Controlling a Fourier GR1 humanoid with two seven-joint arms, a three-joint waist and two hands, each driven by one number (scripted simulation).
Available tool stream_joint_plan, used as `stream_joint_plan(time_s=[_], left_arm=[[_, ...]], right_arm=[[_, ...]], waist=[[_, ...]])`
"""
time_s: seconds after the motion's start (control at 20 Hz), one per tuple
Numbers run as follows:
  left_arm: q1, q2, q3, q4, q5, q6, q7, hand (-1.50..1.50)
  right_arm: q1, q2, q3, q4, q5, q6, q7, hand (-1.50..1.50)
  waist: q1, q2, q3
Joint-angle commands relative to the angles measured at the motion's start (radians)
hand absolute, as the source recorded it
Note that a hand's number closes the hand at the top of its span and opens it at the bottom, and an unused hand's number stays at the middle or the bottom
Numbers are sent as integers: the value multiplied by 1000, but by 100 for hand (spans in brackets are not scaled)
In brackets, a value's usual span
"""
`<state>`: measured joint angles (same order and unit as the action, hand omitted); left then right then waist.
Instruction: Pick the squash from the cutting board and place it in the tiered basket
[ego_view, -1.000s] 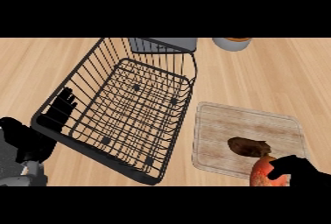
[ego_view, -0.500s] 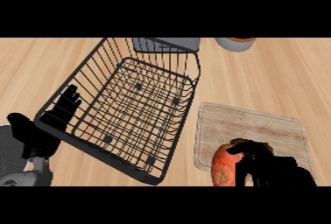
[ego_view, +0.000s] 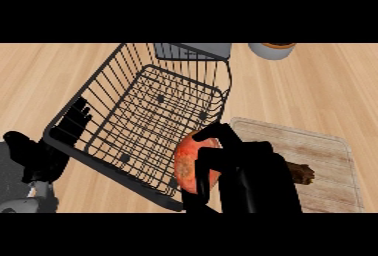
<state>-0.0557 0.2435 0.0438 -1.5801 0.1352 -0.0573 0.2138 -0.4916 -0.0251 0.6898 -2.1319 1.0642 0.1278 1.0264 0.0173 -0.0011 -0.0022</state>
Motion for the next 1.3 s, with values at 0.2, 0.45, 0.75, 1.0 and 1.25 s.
stream_joint_plan(time_s=[0.2, 0.45, 0.75, 1.0, 1.25], left_arm=[[12, 17, 28, -16, 27, -33, 23, 0], [-34, -35, -8, 31, -37, 27, 9, 0], [-44, -39, -1, 61, -43, 13, -19, 0], [-16, -11, 29, -3, -6, -14, 24, 0], [-25, -37, 3, 6, -47, 12, 25, 0]], right_arm=[[-276, 24, -20, 265, -136, -96, 188, 150], [-336, 24, -43, 381, -187, -150, 199, 150], [-355, 24, 59, 560, -166, -319, 162, 150], [-430, 25, 54, 680, -183, -368, 165, 150], [-394, 25, 18, 790, -105, -480, 44, 150]], waist=[[4, 0, 1], [0, 2, 1], [0, 3, 1], [7, 2, 2], [-1, 3, 2]])
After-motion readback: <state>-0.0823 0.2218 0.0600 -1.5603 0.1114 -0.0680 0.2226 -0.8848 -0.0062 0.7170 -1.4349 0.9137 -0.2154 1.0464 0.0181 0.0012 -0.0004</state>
